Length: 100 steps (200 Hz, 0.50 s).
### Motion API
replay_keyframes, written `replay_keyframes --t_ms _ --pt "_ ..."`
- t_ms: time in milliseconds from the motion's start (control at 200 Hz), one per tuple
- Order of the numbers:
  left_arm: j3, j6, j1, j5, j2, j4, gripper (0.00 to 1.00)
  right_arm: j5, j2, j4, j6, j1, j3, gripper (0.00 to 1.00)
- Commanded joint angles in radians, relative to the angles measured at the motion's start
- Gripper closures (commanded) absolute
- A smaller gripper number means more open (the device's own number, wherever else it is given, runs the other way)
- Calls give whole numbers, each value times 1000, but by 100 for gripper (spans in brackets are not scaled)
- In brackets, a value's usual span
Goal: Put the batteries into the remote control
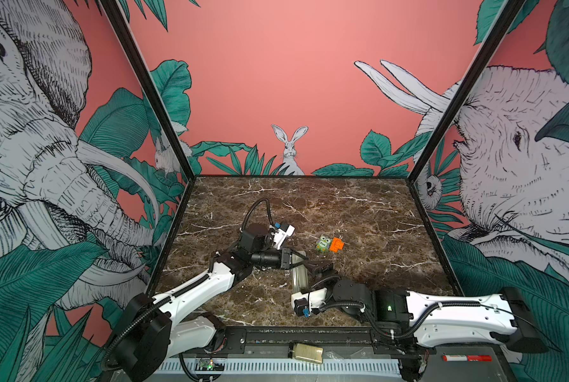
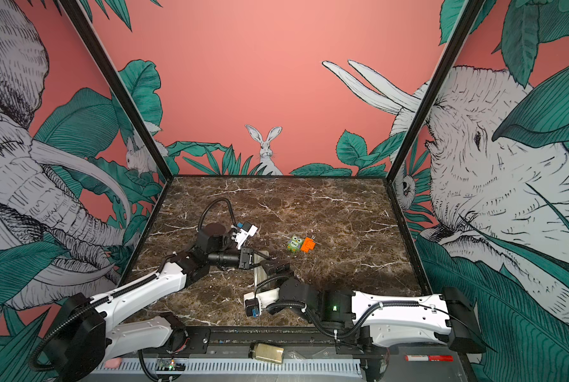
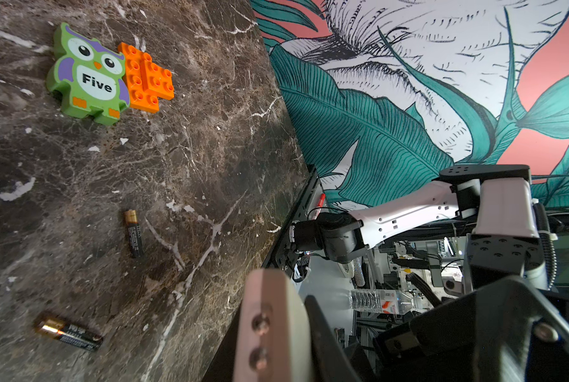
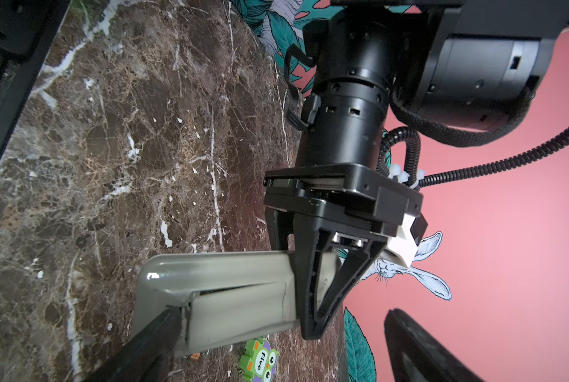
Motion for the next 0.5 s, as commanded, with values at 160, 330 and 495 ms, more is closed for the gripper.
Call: replay_keyframes --t_ms 160,330,495 --pt "6 3 0 31 -50 -66 100 98 -10 97 -13 -4 -3 5" --pt "14 6 1 26 -57 -80 100 99 -9 101 -12 -2 -4 4" --pt "12 4 1 25 -57 -79 100 99 -7 99 -11 -2 -4 4"
